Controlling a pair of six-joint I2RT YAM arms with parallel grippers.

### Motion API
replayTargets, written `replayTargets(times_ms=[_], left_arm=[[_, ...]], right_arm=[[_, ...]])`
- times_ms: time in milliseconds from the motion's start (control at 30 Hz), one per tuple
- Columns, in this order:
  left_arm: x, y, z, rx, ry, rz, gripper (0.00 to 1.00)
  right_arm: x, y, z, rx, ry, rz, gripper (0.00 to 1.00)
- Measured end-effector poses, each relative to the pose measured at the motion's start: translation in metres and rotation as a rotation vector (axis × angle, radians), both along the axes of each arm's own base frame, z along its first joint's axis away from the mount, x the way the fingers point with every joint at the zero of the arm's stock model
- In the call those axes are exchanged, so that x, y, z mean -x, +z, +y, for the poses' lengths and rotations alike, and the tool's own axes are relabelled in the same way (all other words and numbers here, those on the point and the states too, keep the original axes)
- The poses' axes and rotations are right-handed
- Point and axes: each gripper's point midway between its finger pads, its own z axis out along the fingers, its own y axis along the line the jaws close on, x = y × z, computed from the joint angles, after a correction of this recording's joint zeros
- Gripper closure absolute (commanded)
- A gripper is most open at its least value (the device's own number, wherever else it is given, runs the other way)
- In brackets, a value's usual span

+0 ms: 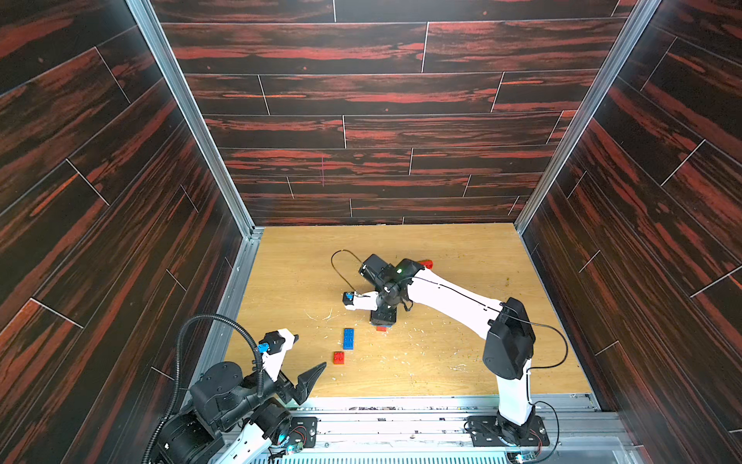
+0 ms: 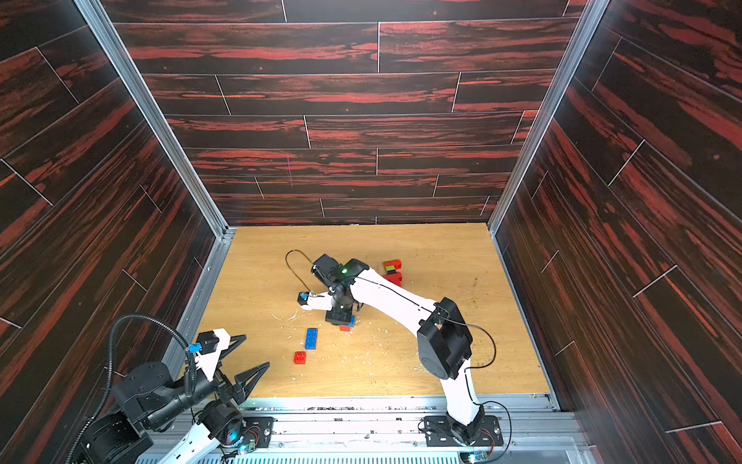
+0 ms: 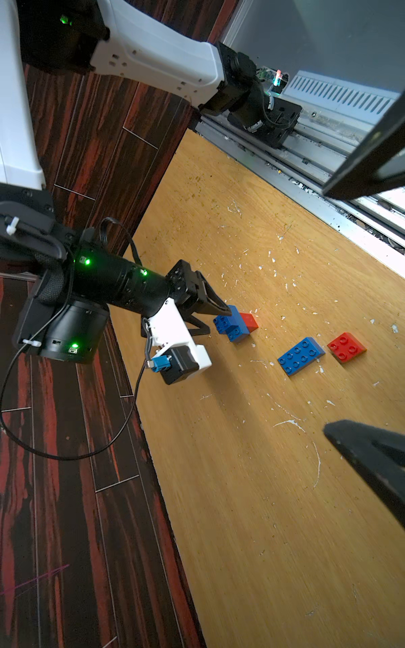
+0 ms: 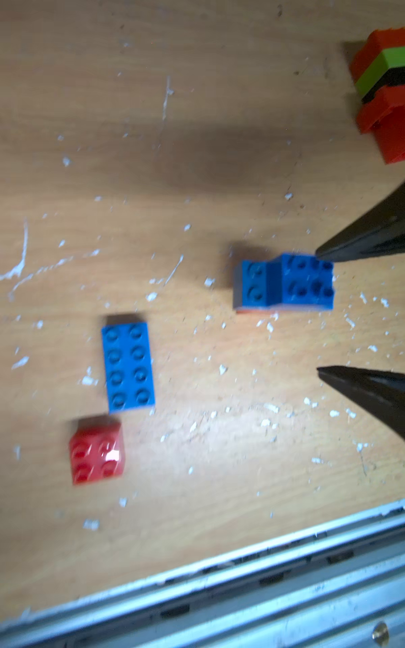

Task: Assemble the letter f with lego
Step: Pick up the lego brick from the center of the board.

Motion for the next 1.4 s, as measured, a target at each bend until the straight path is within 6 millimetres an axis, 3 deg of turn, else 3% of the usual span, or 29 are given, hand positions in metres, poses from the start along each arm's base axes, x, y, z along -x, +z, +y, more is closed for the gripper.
replayTargets(times_ms=[367, 767, 1133, 1400], left_arm=[[0.000, 0.000, 0.000, 0.000, 0.000, 0.000, 0.00], [0.000, 0.000, 0.000, 0.000, 0.000, 0.000, 0.00], [0.000, 0.000, 0.000, 0.000, 0.000, 0.000, 0.00], [0.000, 0.000, 0.000, 0.000, 0.000, 0.000, 0.00]], right_arm=[[0.053, -0.005, 0.045, -0.059, 0.065, -0.003, 0.47], [0.074, -0.062, 0.068, 0.015, 0.083, 0.051, 0.47], [0.078, -0.060, 0.096, -0.026, 0.106, 0.042, 0.47], [0.081, -0.077, 0.106, -0.003, 0.119, 0.064, 0.48]])
